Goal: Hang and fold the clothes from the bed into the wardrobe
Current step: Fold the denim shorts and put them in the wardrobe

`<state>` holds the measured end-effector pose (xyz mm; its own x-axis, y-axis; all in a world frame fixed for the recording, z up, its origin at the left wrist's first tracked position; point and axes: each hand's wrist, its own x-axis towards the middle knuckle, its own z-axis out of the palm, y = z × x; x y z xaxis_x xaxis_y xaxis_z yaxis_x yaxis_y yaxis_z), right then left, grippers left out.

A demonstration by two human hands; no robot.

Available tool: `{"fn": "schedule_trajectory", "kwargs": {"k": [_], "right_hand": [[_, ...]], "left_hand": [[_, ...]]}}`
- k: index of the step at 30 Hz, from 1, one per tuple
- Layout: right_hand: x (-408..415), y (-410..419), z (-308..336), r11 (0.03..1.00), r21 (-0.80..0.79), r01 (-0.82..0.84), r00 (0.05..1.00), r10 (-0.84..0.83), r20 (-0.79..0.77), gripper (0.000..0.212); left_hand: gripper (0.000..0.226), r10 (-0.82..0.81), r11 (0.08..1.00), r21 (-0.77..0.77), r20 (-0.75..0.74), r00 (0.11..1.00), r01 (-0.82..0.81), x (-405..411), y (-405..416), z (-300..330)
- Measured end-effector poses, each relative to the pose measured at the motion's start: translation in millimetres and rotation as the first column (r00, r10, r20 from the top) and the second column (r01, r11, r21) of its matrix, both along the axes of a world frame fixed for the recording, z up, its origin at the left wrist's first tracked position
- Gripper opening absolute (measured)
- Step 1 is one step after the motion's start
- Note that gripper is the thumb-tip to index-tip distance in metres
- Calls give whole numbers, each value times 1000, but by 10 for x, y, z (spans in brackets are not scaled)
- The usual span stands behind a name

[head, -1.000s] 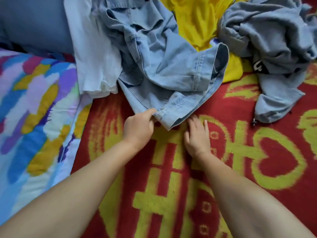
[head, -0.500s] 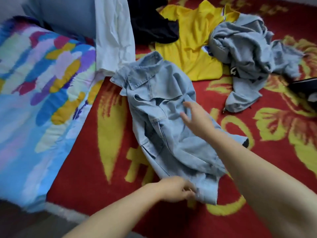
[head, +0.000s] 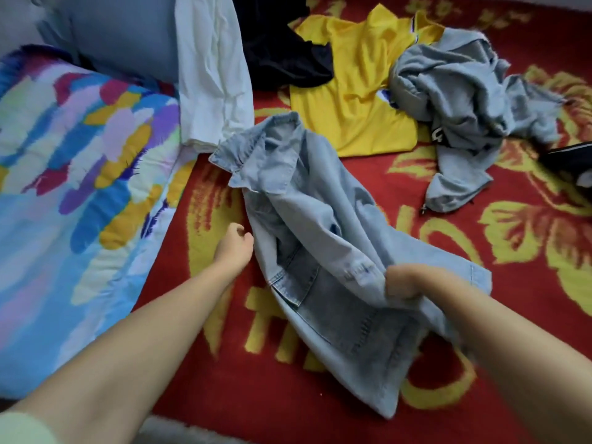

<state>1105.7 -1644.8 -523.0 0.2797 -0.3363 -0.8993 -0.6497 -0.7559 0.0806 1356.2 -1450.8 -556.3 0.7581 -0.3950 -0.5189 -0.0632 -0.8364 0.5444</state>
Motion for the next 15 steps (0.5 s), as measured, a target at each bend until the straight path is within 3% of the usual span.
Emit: {"fn": "schedule_trajectory", "kwargs": {"k": [3, 5, 8, 10, 12, 14, 15], "right_hand": [[-624, -246, 188, 985, -141, 95, 967, -125, -222, 37], [-903, -252, 284, 972, -234, 28, 939, -106, -328, 41], [-690, -224, 387, 966, -258, 13, 937, -102, -335, 41], [-167, -139, 474, 943, -323, 83, 979, -138, -150, 34], [448, 25, 506, 891, -411, 193, 965, -97, 242, 25], [1008, 303, 494, 873, -346, 344, 786, -66, 615, 27], [1223, 427, 435, 883, -281, 375, 728, -93, 679, 40]], "left_hand": [[31, 12, 999, -50, 58, 998, -9, 144, -265, 114], [31, -38, 996, -81, 109, 993, 47, 215, -401, 197], [38, -133, 981, -105, 244, 961, 162, 361, -561, 289], [47, -222, 964, -80, 283, 933, 254, 441, -655, 315], [52, -315, 936, -54, 310, 897, 348, 480, -774, 327], [54, -417, 892, -28, 335, 845, 451, 495, -928, 314], [54, -469, 864, -13, 346, 813, 504, 502, -1017, 286]]}}
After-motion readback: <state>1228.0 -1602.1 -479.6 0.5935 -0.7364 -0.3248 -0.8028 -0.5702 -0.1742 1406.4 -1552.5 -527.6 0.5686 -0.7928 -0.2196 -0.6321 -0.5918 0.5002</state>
